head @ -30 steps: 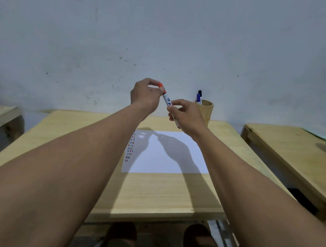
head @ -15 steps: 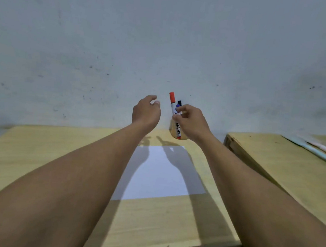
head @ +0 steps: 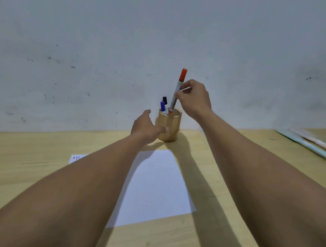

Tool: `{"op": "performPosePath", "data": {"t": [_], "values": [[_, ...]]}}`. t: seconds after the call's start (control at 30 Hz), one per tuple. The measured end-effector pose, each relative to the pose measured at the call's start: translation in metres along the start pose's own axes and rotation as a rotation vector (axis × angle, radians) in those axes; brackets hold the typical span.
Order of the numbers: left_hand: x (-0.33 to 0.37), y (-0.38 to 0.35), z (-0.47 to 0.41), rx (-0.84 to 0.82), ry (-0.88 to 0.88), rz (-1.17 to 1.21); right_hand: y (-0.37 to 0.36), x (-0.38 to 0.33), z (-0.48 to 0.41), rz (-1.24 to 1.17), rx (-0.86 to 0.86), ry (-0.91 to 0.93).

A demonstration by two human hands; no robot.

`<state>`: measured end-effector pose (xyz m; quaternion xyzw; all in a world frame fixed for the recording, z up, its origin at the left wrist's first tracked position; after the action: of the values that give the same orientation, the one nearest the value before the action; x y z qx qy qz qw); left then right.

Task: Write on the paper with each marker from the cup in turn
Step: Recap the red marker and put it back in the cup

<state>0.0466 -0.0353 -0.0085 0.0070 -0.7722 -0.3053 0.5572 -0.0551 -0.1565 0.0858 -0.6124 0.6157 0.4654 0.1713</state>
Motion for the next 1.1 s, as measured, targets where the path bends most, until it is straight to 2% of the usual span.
{"op": "performPosePath", "data": {"t": [0.53,0.77,1.1], "values": [[-0.006,-0.041,-0.021,0.016,-0.043,0.14,-0.042,0.06,-0.012,0.26,-0.094,-0.091],[-0.007,-0.042,-0.024,0.009,-0.047,0.15,-0.058,0.06,-0.018,0.379,-0.1,-0.058],[-0.007,-0.039,-0.023,0.01,-0.04,0.148,-0.047,0.047,-0.01,0.33,-0.084,-0.003]]}}
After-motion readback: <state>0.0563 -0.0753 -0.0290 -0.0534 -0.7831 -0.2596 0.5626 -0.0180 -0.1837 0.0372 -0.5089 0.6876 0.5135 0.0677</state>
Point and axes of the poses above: each hand's wrist, its own z-axis away from the middle knuckle, its own y-axis out of the back of the hand, x = y × z, the point moved 4 cm from there along -z, towards the middle knuckle, and after that the axes turned 12 degrees about x, right-handed, at the moved point
